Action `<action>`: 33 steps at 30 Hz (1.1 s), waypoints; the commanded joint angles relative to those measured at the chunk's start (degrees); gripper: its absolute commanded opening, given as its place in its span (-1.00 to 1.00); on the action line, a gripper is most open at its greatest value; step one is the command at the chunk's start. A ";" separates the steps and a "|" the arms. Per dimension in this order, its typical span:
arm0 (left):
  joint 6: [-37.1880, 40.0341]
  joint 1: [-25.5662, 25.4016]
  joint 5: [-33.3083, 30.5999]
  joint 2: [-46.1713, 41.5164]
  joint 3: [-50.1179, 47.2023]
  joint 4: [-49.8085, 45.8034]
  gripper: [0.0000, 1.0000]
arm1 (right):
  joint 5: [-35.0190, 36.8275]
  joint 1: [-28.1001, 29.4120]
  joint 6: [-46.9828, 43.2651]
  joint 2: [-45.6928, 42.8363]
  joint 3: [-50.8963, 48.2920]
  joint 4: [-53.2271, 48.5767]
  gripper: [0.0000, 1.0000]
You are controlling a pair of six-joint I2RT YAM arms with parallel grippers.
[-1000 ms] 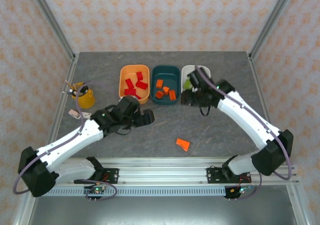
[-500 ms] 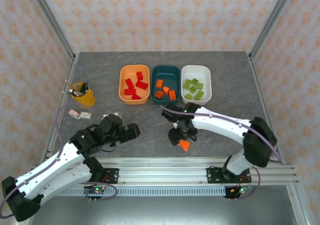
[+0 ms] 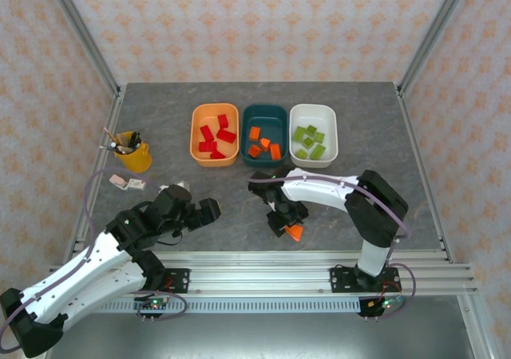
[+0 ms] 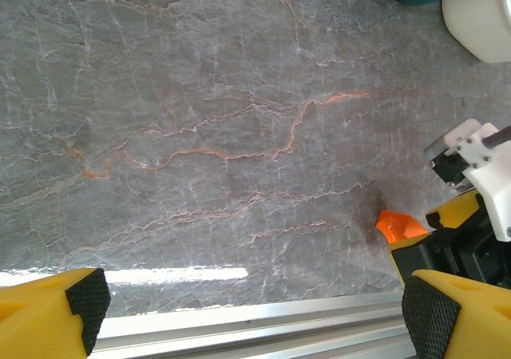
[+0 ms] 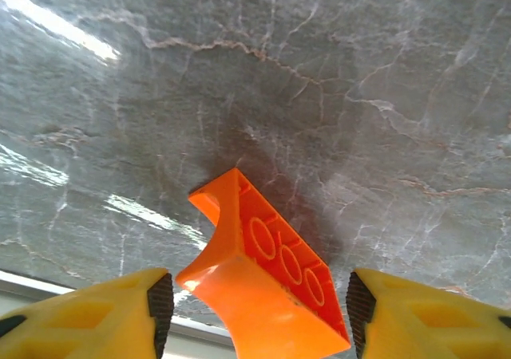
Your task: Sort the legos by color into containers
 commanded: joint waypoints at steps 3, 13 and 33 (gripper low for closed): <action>-0.77 -0.18 -2.03 0.28 0.44 -0.60 0.94 | 1.94 0.41 -0.17 2.19 1.13 -1.97 0.11; 0.07 -0.18 -1.66 2.81 1.65 0.65 0.94 | 3.43 0.46 1.06 4.48 0.70 -0.06 -0.19; 1.26 -0.16 -6.64 10.12 9.40 0.80 0.93 | 8.89 -4.14 4.61 0.06 17.23 -5.13 -0.69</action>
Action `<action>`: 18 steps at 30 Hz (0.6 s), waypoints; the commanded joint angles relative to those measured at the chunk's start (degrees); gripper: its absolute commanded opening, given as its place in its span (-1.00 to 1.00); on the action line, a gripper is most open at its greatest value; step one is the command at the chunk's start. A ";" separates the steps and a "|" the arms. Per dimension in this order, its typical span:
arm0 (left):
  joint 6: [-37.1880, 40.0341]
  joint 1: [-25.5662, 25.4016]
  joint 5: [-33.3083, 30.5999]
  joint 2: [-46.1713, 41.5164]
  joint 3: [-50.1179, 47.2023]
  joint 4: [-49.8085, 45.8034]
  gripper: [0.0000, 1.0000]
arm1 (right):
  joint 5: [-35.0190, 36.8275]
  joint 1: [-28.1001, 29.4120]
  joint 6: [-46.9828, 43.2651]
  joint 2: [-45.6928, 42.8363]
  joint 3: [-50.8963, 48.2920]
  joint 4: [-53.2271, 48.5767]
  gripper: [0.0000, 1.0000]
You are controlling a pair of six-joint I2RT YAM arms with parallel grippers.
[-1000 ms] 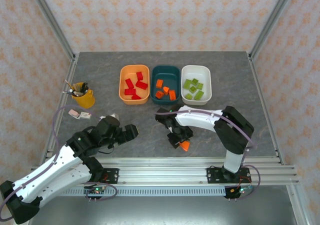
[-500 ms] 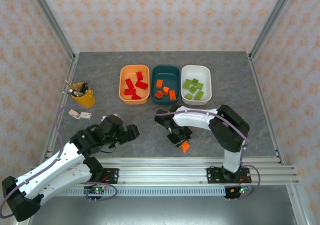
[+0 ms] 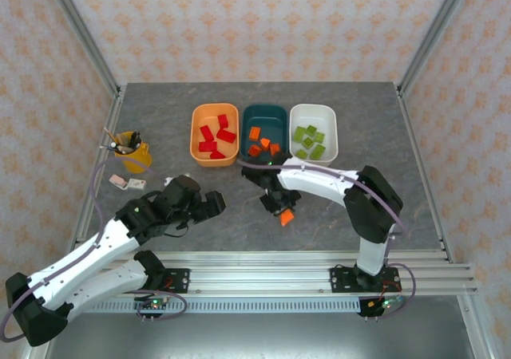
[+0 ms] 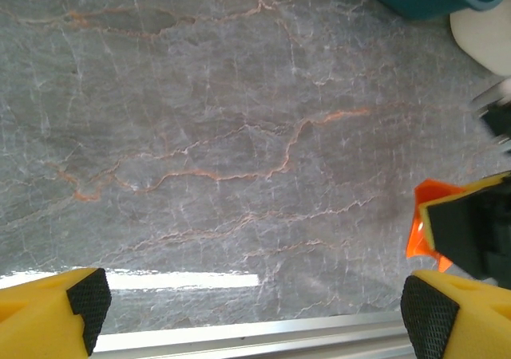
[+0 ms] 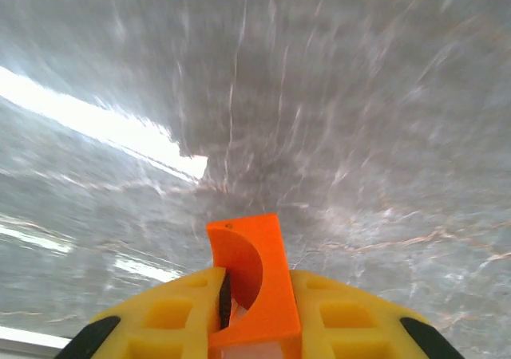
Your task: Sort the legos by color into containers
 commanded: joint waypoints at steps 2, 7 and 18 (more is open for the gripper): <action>1.25 -0.18 -6.44 3.27 6.35 -0.54 0.92 | 3.36 -3.25 1.22 -0.87 10.14 -4.36 -0.70; 3.78 1.56 -8.70 11.78 15.13 -1.25 0.93 | 3.37 -7.83 3.13 5.66 25.32 -4.34 -0.70; 10.67 17.06 3.72 31.56 32.11 2.88 0.93 | 10.73 -14.38 7.33 28.85 57.95 -5.72 -0.71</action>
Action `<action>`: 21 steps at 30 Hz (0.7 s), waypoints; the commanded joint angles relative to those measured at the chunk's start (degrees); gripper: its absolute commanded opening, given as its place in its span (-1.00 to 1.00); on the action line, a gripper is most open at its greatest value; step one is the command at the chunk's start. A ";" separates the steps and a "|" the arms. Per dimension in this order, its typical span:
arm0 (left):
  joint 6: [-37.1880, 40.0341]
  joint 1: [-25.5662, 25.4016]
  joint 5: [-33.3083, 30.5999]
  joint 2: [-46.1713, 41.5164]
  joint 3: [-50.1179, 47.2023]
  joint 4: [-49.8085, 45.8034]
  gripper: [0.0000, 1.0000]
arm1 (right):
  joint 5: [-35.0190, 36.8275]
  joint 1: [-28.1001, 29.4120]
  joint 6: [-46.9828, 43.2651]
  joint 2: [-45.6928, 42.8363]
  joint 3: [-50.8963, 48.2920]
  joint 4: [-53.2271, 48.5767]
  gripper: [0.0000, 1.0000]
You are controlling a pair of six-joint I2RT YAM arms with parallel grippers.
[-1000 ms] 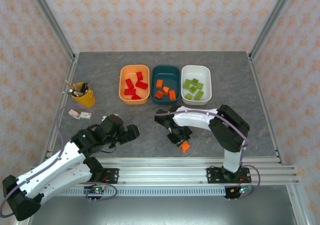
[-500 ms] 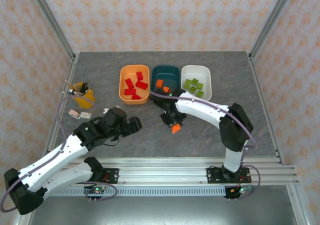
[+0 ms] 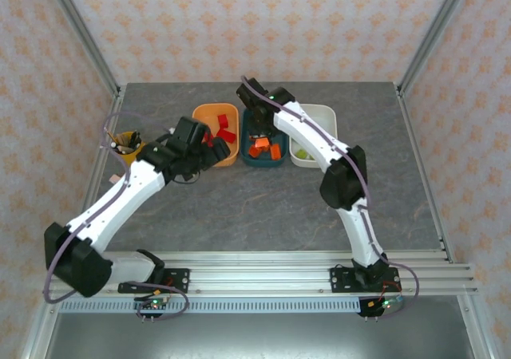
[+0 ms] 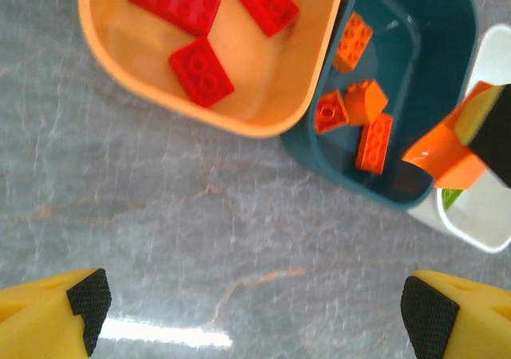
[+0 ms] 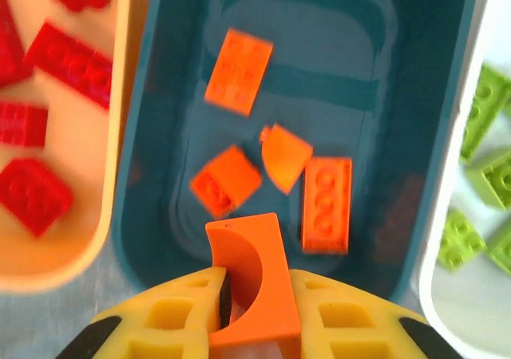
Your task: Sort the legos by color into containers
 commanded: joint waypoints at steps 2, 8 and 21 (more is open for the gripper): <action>5.74 1.35 2.14 5.75 7.87 0.95 0.93 | 5.88 -1.71 1.64 4.81 6.61 -0.19 -0.71; 7.19 2.68 5.07 11.64 10.39 4.90 0.93 | 7.02 -4.39 0.84 12.31 12.33 1.94 -0.70; 9.08 2.87 6.84 17.34 14.64 6.62 0.93 | 3.25 -7.09 0.46 21.00 18.20 4.46 -0.58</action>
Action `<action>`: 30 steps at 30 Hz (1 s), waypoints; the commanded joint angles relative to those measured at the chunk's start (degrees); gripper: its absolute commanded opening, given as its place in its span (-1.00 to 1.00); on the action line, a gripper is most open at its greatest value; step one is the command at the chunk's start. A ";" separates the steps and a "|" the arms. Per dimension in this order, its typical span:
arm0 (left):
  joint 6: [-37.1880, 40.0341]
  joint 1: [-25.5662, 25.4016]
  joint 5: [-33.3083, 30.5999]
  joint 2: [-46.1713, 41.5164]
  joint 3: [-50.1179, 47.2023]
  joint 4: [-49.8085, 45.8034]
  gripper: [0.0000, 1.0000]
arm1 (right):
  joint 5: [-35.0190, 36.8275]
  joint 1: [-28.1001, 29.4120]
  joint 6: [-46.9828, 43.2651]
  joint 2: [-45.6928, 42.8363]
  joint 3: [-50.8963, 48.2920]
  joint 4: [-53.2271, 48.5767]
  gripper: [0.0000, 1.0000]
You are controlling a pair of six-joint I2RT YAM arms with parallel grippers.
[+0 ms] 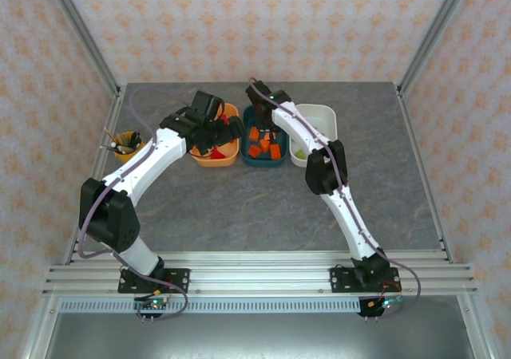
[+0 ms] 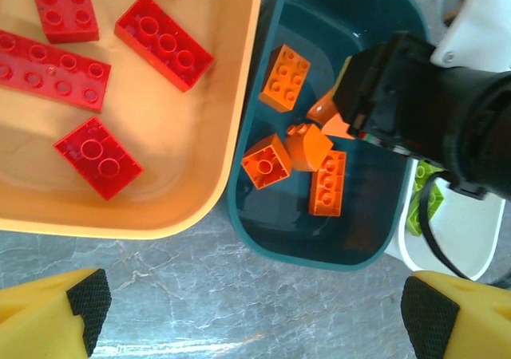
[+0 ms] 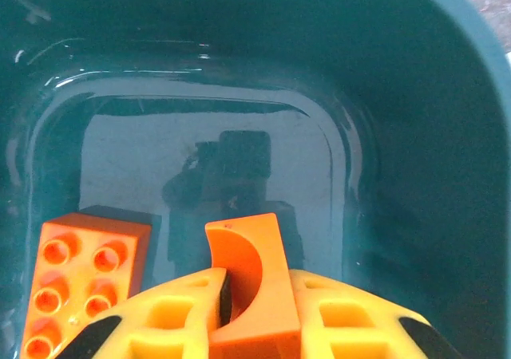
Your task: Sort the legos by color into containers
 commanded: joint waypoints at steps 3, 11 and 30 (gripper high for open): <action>1.56 0.44 0.96 0.72 1.89 1.53 0.93 | -1.26 -0.48 0.35 0.61 2.38 0.78 -0.44; 2.00 0.51 0.92 0.99 3.50 0.39 0.93 | -2.65 -0.56 0.52 -0.05 4.00 -1.56 -0.04; 6.25 1.82 -8.97 -18.53 -6.69 -12.94 0.95 | 1.33 -0.49 3.24 -52.61 -47.20 14.47 -0.05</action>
